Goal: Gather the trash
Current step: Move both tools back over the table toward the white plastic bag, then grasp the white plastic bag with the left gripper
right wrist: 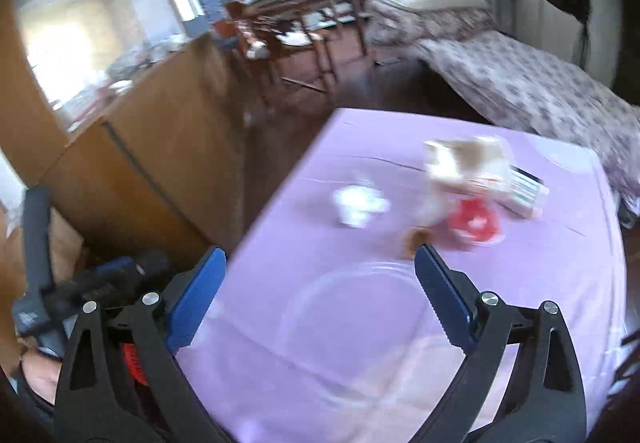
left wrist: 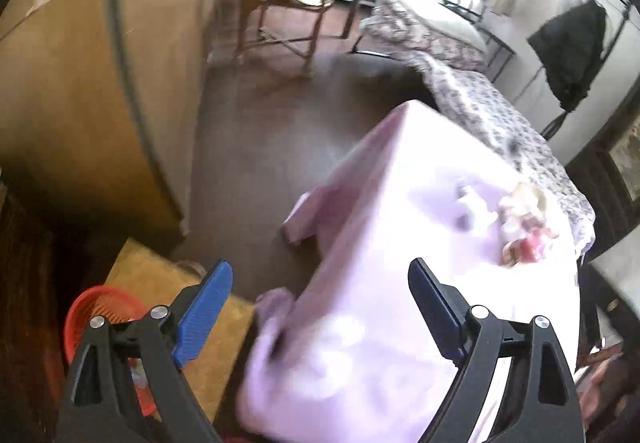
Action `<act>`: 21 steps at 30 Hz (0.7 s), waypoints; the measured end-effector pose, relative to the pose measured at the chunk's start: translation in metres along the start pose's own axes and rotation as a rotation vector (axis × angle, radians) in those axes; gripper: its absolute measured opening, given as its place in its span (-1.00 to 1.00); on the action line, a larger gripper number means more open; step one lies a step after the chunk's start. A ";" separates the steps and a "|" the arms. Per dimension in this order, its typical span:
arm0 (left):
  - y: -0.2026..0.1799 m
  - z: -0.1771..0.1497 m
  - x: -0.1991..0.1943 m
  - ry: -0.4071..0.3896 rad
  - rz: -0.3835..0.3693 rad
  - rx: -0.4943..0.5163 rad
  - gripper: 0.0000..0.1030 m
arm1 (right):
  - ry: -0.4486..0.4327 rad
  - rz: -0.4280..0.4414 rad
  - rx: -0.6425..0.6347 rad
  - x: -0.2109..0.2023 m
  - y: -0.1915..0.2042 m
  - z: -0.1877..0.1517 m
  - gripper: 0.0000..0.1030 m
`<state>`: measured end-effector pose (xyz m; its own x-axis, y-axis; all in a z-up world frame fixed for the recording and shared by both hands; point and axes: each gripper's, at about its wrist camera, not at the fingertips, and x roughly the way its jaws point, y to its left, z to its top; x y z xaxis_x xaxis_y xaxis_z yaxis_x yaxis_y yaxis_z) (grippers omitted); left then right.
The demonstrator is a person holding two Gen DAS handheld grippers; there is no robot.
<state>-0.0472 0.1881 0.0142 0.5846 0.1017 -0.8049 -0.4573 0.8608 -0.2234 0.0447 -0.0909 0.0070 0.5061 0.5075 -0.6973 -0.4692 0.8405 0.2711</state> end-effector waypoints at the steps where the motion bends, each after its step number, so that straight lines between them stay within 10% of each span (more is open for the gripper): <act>1: -0.015 0.004 0.005 0.000 -0.022 -0.001 0.74 | -0.002 -0.015 -0.003 0.000 -0.009 0.002 0.79; 11: -0.145 0.029 0.087 0.040 -0.026 0.054 0.76 | -0.062 -0.170 0.101 0.006 -0.107 0.004 0.79; 21: -0.179 0.022 0.140 0.086 0.022 0.140 0.59 | -0.017 -0.147 0.272 0.022 -0.157 -0.001 0.79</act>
<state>0.1310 0.0586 -0.0465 0.5129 0.0832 -0.8544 -0.3680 0.9205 -0.1313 0.1292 -0.2118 -0.0519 0.5677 0.3780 -0.7314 -0.1806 0.9239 0.3373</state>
